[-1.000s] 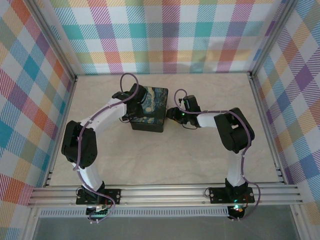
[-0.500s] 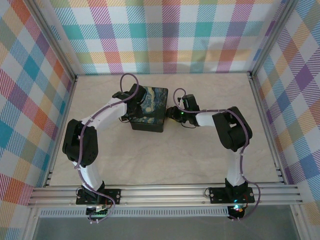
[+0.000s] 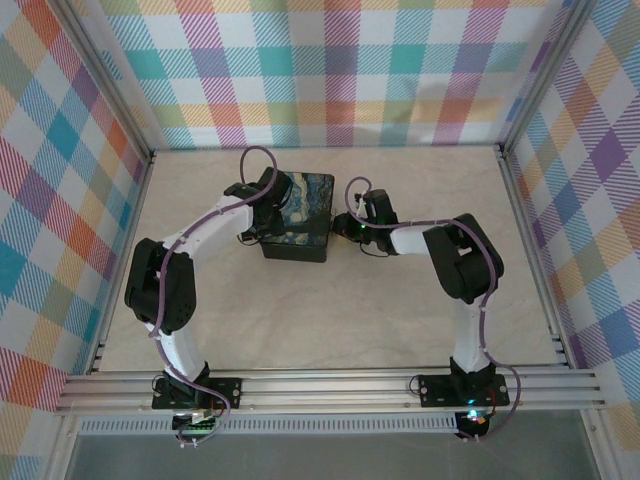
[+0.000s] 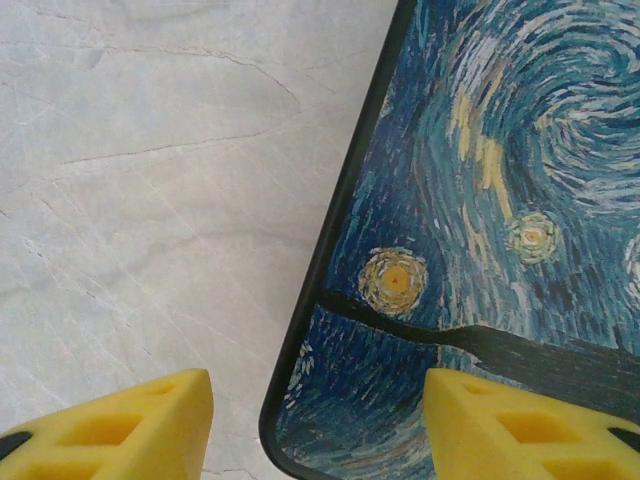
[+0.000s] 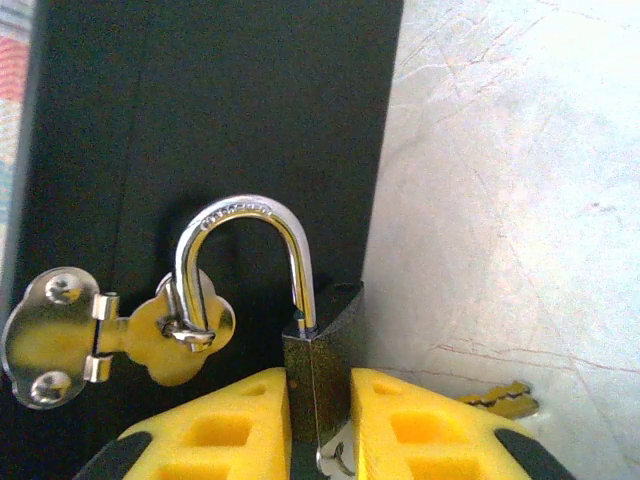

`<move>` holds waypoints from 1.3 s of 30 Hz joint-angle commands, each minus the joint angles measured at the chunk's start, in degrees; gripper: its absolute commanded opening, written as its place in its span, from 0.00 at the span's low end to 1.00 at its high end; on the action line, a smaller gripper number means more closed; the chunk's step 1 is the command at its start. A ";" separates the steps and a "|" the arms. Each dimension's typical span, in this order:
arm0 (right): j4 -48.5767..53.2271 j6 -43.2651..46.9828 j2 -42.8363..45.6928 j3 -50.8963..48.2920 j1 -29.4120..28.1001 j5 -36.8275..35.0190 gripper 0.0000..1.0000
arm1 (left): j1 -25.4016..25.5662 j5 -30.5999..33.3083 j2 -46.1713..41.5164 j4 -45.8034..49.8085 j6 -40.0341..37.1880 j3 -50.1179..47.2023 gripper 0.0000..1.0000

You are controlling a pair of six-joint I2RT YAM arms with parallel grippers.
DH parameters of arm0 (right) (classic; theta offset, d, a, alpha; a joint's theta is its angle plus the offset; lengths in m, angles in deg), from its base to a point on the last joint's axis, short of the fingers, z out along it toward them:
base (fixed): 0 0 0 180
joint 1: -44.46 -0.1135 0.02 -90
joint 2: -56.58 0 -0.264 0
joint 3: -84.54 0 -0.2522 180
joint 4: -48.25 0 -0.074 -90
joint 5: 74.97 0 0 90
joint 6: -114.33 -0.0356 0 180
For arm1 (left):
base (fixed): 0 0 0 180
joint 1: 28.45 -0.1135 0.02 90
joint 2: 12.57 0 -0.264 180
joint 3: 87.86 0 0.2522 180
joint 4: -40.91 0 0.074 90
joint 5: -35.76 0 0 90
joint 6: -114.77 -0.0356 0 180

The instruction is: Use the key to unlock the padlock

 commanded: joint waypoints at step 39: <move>4.04 -1.13 4.67 -2.51 1.46 -2.27 0.13 | 0.25 -1.54 2.75 0.10 -3.94 0.07 0.57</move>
